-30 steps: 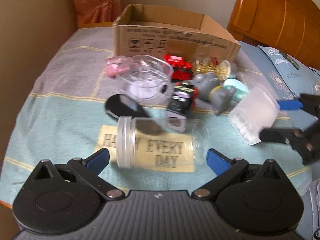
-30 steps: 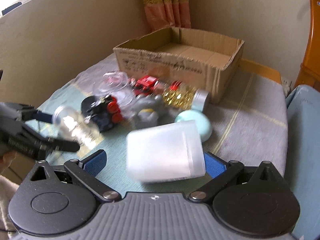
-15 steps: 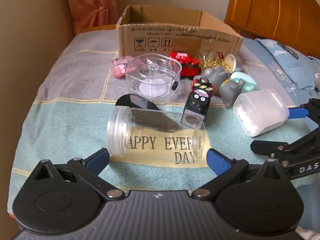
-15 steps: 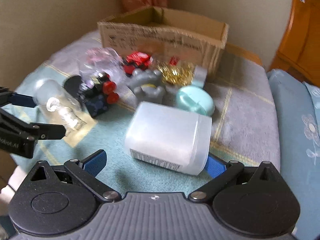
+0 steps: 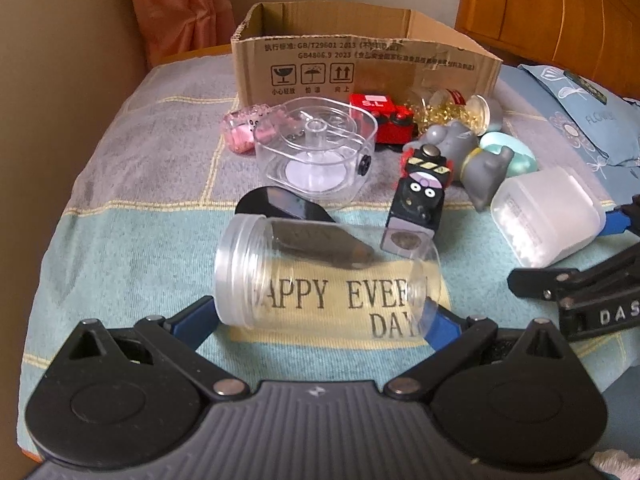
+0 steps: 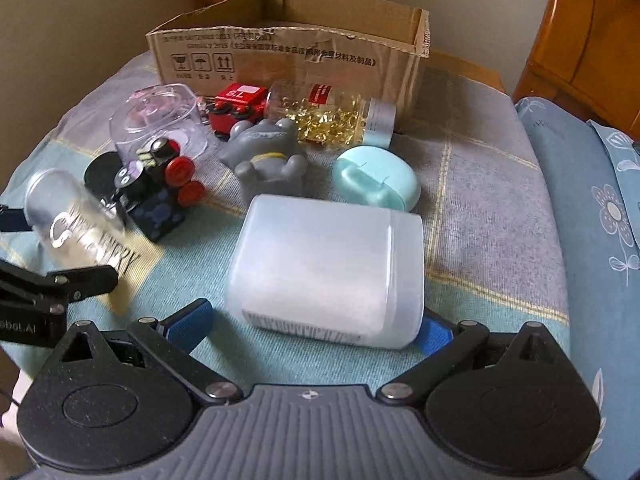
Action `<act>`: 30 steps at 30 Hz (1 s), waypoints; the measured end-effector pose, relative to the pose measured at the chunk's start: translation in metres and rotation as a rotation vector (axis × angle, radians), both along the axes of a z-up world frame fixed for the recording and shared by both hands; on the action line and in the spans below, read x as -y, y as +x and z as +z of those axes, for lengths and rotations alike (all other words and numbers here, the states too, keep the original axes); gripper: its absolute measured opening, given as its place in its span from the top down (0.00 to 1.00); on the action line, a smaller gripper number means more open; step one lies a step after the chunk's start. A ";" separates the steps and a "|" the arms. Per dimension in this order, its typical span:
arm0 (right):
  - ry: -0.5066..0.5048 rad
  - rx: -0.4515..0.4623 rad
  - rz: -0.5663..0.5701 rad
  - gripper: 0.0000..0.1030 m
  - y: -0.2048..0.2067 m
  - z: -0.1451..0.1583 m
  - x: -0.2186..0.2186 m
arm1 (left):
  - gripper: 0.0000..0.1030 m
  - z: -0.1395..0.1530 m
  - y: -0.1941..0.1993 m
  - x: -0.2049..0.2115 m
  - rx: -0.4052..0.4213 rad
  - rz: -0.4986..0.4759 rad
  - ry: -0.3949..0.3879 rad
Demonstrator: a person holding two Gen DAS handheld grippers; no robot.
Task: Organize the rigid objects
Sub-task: 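Grasp the clear plastic jar with the left tool while the right tool grasps the frosted white box, then carry the clear jar and white box into the cardboard box and release both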
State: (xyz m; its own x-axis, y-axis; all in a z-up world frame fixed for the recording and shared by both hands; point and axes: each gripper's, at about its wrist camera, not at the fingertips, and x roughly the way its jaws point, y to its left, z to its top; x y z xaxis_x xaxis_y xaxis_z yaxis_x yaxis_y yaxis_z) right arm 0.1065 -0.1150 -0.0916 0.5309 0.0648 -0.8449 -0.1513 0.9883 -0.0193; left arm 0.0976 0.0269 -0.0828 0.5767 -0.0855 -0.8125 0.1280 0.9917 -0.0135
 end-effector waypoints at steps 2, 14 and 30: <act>0.000 -0.001 -0.012 0.00 0.006 -0.001 0.000 | 0.00 0.000 0.002 0.000 -0.005 0.003 0.000; -0.005 -0.015 -0.061 0.00 0.023 -0.001 -0.003 | 0.01 0.000 0.011 0.001 -0.034 0.015 0.001; -0.011 -0.008 -0.094 0.00 0.029 0.003 -0.002 | 0.03 0.006 0.011 -0.005 -0.020 0.005 -0.033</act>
